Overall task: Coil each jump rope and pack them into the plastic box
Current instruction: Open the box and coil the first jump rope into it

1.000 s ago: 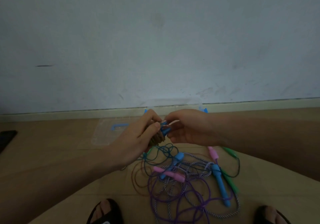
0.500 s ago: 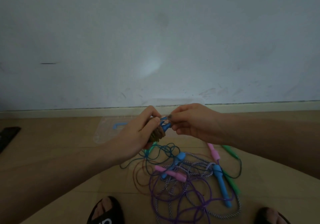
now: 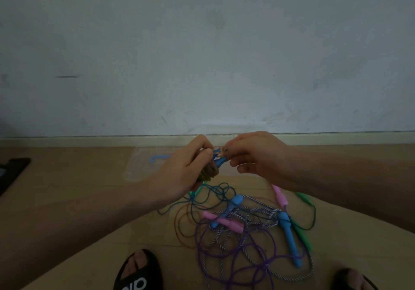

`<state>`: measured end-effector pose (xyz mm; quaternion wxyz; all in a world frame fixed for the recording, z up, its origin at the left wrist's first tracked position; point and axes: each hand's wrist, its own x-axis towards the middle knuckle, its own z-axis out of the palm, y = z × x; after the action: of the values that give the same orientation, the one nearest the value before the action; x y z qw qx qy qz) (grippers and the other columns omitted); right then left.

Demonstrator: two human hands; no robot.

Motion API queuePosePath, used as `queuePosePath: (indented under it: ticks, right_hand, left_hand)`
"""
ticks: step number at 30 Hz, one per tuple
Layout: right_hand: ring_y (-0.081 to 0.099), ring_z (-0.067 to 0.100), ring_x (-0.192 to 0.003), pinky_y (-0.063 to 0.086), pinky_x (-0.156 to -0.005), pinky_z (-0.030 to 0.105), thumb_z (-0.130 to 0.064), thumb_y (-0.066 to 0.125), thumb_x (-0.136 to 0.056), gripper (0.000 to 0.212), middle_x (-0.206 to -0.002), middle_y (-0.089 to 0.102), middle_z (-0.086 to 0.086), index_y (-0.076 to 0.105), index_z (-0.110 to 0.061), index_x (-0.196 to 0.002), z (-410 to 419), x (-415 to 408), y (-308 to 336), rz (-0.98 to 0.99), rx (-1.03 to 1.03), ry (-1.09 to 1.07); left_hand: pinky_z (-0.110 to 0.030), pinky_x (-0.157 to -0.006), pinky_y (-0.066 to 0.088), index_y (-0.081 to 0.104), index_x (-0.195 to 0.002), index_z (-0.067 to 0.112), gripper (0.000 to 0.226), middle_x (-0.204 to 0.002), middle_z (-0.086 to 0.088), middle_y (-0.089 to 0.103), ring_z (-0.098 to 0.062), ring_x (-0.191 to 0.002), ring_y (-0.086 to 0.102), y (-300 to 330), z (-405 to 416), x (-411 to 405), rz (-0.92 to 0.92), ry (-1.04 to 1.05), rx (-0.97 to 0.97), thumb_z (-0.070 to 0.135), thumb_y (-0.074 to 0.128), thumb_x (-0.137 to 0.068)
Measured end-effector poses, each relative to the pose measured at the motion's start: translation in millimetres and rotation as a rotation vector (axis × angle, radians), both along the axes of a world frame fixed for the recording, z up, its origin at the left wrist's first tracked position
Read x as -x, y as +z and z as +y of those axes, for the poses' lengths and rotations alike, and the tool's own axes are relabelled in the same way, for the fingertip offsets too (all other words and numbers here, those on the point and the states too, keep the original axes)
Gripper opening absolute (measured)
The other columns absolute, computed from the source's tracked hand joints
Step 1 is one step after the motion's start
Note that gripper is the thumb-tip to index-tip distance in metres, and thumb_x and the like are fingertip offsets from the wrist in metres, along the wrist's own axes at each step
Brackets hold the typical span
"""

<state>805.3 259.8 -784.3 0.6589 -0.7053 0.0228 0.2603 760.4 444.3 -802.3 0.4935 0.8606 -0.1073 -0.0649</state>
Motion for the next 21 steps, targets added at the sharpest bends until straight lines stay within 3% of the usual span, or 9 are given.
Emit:
queuePosePath:
  ticks: [9, 15, 21]
  right_hand:
    - [0.061, 0.014, -0.068, 0.052, -0.062, 0.027, -0.001, 0.075, -0.077, 0.013, -0.082, 0.069, 0.013, 0.069, -0.005, -0.088, 4.0, 5.5, -8.4, -0.188, 0.163, 0.011]
    - [0.060, 0.015, -0.068, 0.052, -0.063, 0.025, -0.014, 0.075, -0.083, 0.008, -0.075, 0.067, 0.007, 0.070, -0.008, -0.085, 6.9, 3.0, -13.4, -0.188, 0.162, -0.019]
    - [0.064, 0.017, -0.072, 0.055, -0.066, 0.026, -0.005, 0.072, -0.083, 0.005, -0.080, 0.068, 0.015, 0.070, -0.004, -0.087, 8.8, 2.3, -14.7, -0.165, 0.072, -0.088]
  left_hand:
    - [-0.033, -0.047, 0.042, 0.050, -0.097, 0.016, 0.018, -0.081, -0.015, 0.067, -0.020, -0.050, 0.051, -3.8, -1.6, 0.3, 0.011, 0.024, -0.001, 0.027, 0.038, -0.105]
    - [-0.027, -0.045, 0.041, 0.049, -0.096, 0.015, 0.019, -0.081, -0.013, 0.068, -0.016, -0.049, 0.050, -4.2, -4.5, -3.1, 0.015, 0.069, 0.026, 0.029, 0.037, -0.104]
    - [-0.026, -0.044, 0.040, 0.048, -0.096, 0.015, 0.019, -0.079, -0.013, 0.066, -0.014, -0.048, 0.049, -5.1, -5.2, -6.2, 0.005, 0.073, 0.006, 0.029, 0.038, -0.105]
